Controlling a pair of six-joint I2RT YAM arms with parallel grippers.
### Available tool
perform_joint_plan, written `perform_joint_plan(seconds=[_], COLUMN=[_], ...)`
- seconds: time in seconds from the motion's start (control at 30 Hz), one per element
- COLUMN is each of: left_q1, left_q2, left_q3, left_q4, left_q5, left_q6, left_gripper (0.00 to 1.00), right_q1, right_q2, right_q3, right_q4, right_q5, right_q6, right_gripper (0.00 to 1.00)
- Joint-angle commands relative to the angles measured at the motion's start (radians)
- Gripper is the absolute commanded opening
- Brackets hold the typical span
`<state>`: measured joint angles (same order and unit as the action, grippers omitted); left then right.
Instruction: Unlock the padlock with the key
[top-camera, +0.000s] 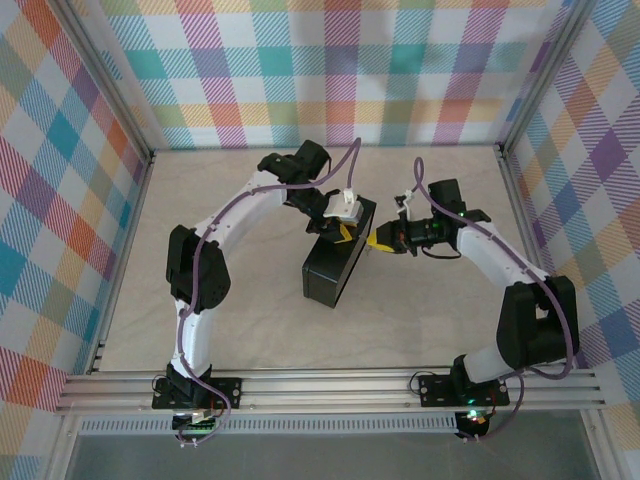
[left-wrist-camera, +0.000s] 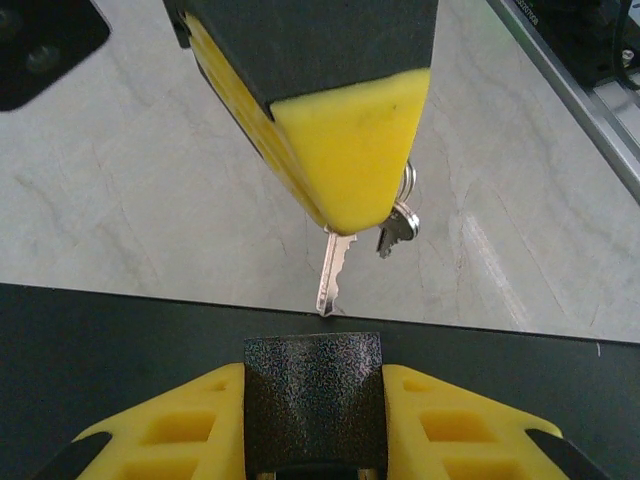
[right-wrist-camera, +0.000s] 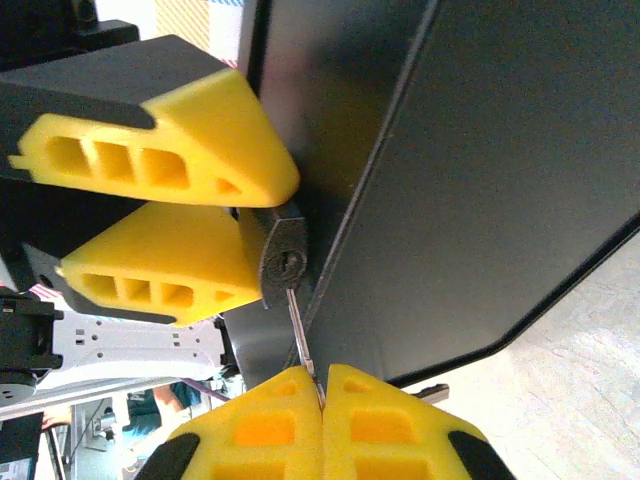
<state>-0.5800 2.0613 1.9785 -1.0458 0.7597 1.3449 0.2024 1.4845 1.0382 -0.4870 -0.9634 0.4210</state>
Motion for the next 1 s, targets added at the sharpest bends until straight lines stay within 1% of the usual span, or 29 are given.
perform_joint_plan(seconds=[0.0,0.5,0.97], left_q1=[0.005,0.008,0.008], left_q2=[-0.002,-0.006,-0.008], left_q3=[-0.042,-0.046,-0.041], left_q4=[-0.046,-0.043,-0.045], left_q5=[0.003,0.013,0.025], left_q6=[0.036,0.037,0.033], left_gripper=[0.28,0.28,0.28], right_q1=[-0.003,-0.003,-0.001], right_q2=[0.009,0.011,0.047], right_q3=[0.037,0.026,0.035], right_q4=[0.009,0.046,0.078], right_q5=[-0.046,-0.07,-0.078], right_q6=[-0.037,-0.035,-0.024], right_gripper=[0.05,0.05,0.05])
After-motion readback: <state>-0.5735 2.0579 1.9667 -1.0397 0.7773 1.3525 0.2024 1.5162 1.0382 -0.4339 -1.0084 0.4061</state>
